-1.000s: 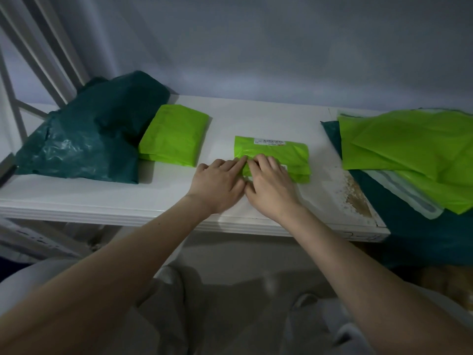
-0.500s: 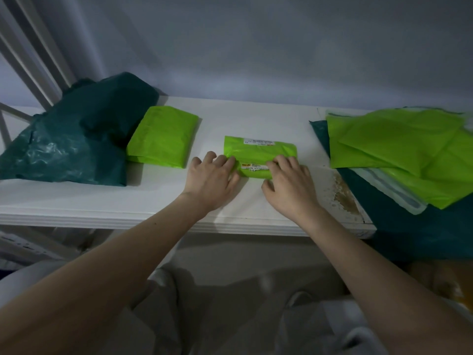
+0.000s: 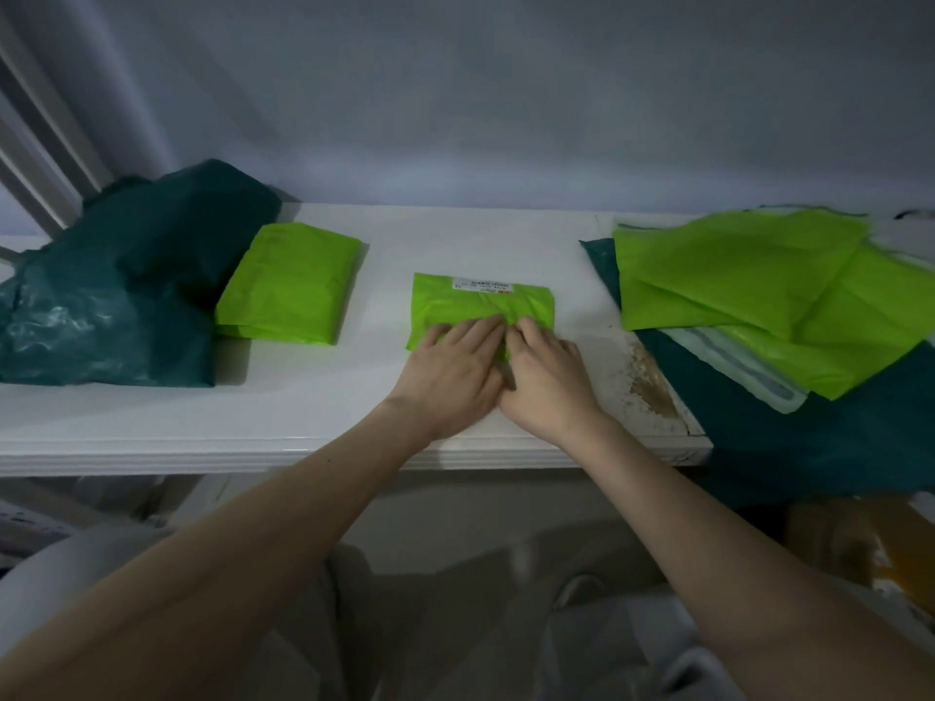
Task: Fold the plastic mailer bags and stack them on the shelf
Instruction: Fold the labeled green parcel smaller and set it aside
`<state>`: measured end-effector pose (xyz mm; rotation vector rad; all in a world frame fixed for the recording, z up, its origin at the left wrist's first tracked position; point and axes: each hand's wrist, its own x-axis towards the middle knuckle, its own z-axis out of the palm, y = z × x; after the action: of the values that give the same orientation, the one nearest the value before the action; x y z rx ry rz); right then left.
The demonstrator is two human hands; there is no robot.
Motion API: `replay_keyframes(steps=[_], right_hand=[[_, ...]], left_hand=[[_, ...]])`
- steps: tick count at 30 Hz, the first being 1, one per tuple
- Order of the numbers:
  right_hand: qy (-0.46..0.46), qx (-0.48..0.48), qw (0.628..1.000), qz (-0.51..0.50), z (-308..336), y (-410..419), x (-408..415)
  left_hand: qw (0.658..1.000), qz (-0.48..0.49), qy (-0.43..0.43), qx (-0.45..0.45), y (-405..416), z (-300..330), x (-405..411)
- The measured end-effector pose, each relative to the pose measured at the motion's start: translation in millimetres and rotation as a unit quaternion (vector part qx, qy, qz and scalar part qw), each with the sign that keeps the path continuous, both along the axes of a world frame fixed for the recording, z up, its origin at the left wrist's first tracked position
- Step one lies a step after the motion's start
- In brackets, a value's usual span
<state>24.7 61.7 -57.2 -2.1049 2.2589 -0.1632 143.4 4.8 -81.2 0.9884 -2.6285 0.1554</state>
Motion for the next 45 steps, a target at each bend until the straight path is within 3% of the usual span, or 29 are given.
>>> replay_keyframes(steps=[6,18,25,30,33,41,45], right_hand=[[-0.032,0.008,0.999,-0.019,6,1,-10],[0.024,0.02,0.999,-0.009,3,8,-20],[0.0,0.021,0.998,-0.063,3,10,-33],[-0.045,-0.006,0.992,-0.115,7,8,-48],[-0.071,-0.027,0.992,-0.104,8,2,-44],[-0.128,-0.007,0.99,-0.066,3,-23,-11],[-0.162,-0.011,0.981,-0.102,3,-38,4]], left_hand=[[1.0,0.026,-0.005,-0.016,0,6,-8],[0.995,0.068,-0.077,-0.018,7,11,-25],[0.996,0.073,-0.051,-0.014,5,7,-21],[0.995,0.035,-0.045,0.078,0,10,-4],[0.995,0.019,-0.06,0.082,-5,10,10],[0.992,0.068,0.006,0.103,-13,22,30],[0.961,0.137,0.164,0.174,-25,18,40]])
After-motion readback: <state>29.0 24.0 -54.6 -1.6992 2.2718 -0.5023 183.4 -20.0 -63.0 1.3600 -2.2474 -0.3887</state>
